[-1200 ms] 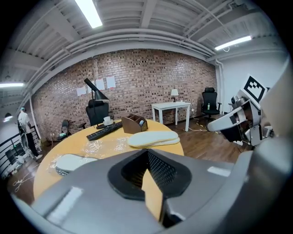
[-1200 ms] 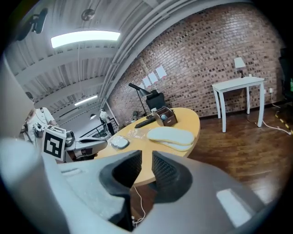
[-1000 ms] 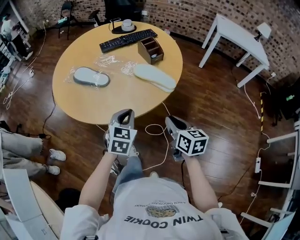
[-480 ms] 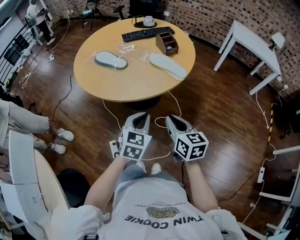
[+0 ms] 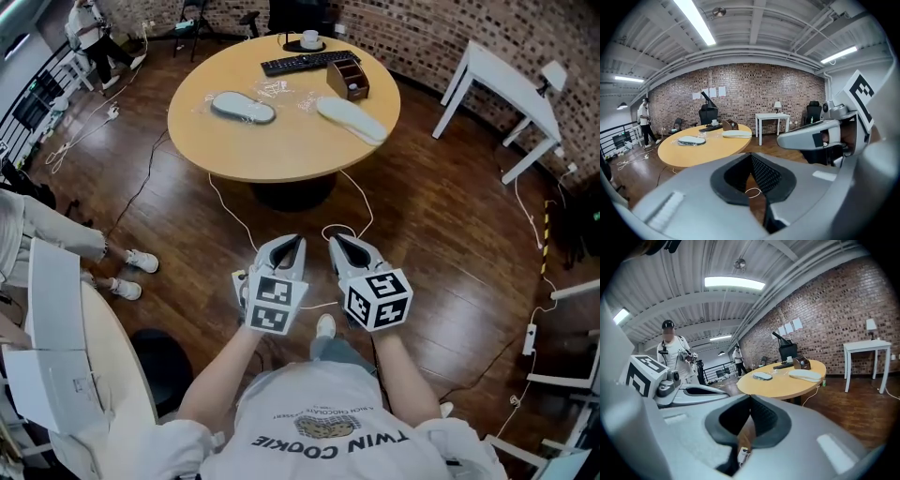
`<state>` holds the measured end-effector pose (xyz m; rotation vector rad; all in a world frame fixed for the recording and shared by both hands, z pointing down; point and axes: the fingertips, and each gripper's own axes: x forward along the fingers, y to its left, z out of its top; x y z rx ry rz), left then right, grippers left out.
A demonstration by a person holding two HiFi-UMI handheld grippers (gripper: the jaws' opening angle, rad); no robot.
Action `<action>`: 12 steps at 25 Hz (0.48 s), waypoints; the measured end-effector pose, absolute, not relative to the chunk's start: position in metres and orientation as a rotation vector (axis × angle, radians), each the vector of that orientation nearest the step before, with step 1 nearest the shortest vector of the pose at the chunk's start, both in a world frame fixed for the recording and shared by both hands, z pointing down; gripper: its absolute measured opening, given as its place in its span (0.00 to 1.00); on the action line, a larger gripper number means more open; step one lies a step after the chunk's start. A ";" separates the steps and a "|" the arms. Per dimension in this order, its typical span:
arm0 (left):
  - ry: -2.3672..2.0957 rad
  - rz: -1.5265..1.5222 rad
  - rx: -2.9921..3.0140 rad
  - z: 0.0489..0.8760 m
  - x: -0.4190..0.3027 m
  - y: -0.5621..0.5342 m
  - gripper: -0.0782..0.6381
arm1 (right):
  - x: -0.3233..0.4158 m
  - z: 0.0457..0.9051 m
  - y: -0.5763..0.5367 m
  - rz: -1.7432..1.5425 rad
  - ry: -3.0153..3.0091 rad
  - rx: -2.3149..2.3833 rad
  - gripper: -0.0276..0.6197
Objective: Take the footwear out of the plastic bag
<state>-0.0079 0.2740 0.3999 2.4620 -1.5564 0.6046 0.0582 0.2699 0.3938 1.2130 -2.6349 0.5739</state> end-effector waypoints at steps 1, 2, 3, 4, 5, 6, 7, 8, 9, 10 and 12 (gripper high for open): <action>-1.556 0.594 2.464 0.399 -0.012 0.285 0.12 | 0.053 0.392 0.281 0.565 -2.634 1.219 0.05; -1.556 0.586 2.467 0.398 -0.015 0.296 0.12 | 0.048 0.390 0.292 0.556 -2.634 1.224 0.05; -1.555 0.580 2.470 0.397 -0.018 0.307 0.12 | 0.043 0.389 0.303 0.546 -2.634 1.228 0.05; -1.552 0.577 2.471 0.398 -0.021 0.318 0.12 | 0.038 0.387 0.315 0.534 -2.633 1.229 0.05; -1.547 0.573 2.472 0.399 -0.023 0.330 0.12 | 0.034 0.387 0.326 0.521 -2.633 1.229 0.05; -1.542 0.570 2.472 0.400 -0.024 0.341 0.12 | 0.029 0.386 0.338 0.510 -2.632 1.228 0.05; -1.536 0.568 2.471 0.401 -0.026 0.351 0.12 | 0.026 0.387 0.348 0.503 -2.631 1.227 0.05; -1.531 0.567 2.469 0.403 -0.028 0.361 0.12 | 0.023 0.387 0.358 0.501 -2.631 1.227 0.05; -1.527 0.564 2.467 0.404 -0.030 0.370 0.12 | 0.020 0.388 0.367 0.500 -2.631 1.225 0.05; -1.524 0.560 2.465 0.405 -0.032 0.377 0.12 | 0.016 0.388 0.375 0.499 -2.631 1.221 0.05; -1.519 0.550 2.458 0.407 -0.036 0.391 0.12 | 0.010 0.390 0.391 0.494 -2.631 1.212 0.05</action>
